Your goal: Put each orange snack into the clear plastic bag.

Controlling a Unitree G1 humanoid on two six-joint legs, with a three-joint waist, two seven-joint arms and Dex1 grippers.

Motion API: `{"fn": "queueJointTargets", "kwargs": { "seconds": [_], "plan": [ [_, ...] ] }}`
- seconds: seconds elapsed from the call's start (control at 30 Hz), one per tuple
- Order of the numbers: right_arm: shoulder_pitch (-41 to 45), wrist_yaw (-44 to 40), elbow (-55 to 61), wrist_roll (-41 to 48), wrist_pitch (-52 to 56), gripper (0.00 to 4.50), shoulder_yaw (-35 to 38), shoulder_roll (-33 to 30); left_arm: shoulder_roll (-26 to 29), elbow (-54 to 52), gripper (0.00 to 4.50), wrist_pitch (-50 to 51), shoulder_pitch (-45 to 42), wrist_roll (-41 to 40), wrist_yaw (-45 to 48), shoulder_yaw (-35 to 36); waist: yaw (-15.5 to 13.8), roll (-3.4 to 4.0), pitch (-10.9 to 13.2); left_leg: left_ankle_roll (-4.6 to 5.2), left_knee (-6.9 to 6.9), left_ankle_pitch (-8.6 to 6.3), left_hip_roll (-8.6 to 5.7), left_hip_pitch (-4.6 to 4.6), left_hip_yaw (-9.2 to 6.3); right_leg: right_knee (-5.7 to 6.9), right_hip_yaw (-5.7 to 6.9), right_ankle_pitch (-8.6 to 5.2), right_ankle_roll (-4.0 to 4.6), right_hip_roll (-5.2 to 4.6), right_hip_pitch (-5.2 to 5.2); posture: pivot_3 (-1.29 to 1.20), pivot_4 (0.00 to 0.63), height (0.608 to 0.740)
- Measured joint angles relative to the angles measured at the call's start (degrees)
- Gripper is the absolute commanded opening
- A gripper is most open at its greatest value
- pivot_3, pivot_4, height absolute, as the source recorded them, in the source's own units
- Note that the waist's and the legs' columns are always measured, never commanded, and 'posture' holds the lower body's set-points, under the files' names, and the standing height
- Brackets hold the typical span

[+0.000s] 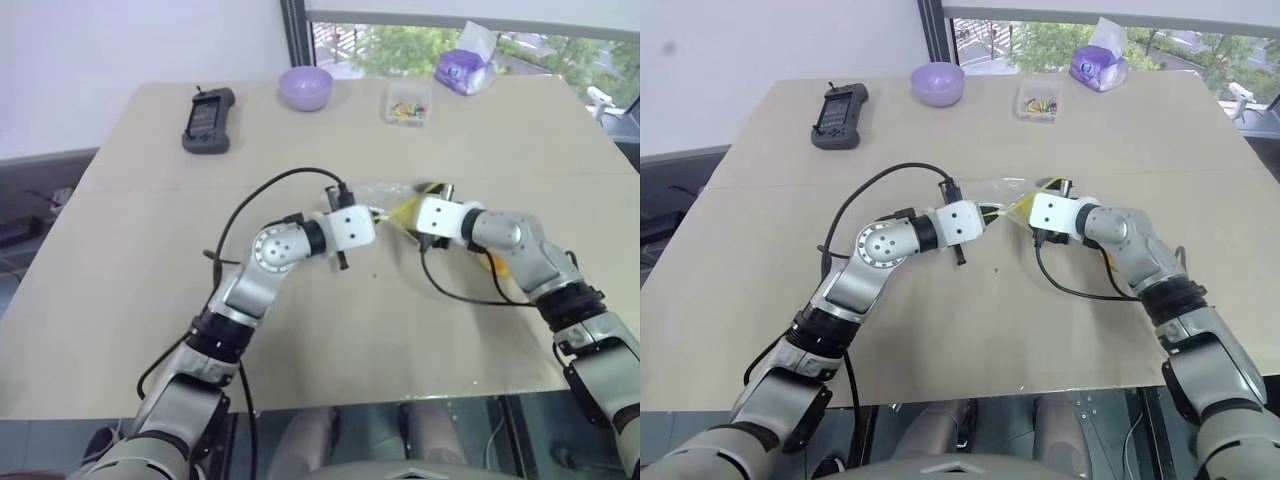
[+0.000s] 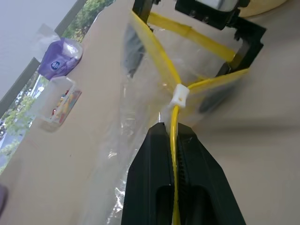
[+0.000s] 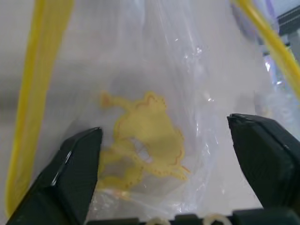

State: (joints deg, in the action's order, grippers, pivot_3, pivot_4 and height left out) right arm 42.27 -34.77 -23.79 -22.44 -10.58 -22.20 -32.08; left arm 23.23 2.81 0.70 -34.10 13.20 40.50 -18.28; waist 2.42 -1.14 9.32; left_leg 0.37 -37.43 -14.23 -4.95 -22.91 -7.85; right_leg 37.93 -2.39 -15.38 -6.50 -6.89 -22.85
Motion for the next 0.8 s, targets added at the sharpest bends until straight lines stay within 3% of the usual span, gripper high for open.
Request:
{"fn": "queueJointTargets", "kwargs": {
  "seconds": [0.3, 0.47, 0.63, 0.8],
  "plan": [
    [0.03, 1.00, 1.60, -1.75, -0.70, 4.47, 0.55, 0.06, 0.29, 0.25, 0.00, 0.00, -0.05, 1.32, -1.85, 0.02, 0.00, 0.01, 0.01, 0.00, 0.00, 0.00, -0.01, 0.00, 0.00, 0.00, -0.01, 0.00, 0.00, 0.00, -0.01, 0.00, 0.150, 0.740],
    [-3.55, -7.18, 15.49, 6.63, 3.70, 4.47, 5.61, -3.50, 1.25, 2.83, 0.00, 0.50, -0.71, 4.11, -5.73, 0.38, -0.16, 0.01, 0.01, 0.01, 0.00, 0.00, 0.00, -0.03, -0.04, -0.03, 0.01, 0.00, 0.00, 0.00, 0.01, 0.00, 0.150, 0.740],
    [-11.24, -13.42, 32.61, 18.67, 18.67, 4.47, 13.71, -5.86, 1.43, 3.21, 0.00, 1.78, -0.93, 5.10, -8.14, 1.18, -0.47, 0.01, 0.01, 0.01, -0.02, -0.01, 0.01, -0.06, -0.06, 0.00, 0.03, 0.00, 0.00, -0.02, 0.01, 0.00, 0.150, 0.740],
    [-17.28, -11.85, 42.64, 27.29, 36.62, 4.47, 24.47, -6.89, 1.23, 3.16, 0.00, 2.87, -0.86, 5.23, -9.05, 2.00, -0.74, 0.01, 0.00, 0.02, -0.03, -0.01, 0.03, -0.04, -0.07, 0.03, 0.03, 0.00, 0.00, -0.02, 0.02, 0.00, 0.150, 0.740]
  ]
}}
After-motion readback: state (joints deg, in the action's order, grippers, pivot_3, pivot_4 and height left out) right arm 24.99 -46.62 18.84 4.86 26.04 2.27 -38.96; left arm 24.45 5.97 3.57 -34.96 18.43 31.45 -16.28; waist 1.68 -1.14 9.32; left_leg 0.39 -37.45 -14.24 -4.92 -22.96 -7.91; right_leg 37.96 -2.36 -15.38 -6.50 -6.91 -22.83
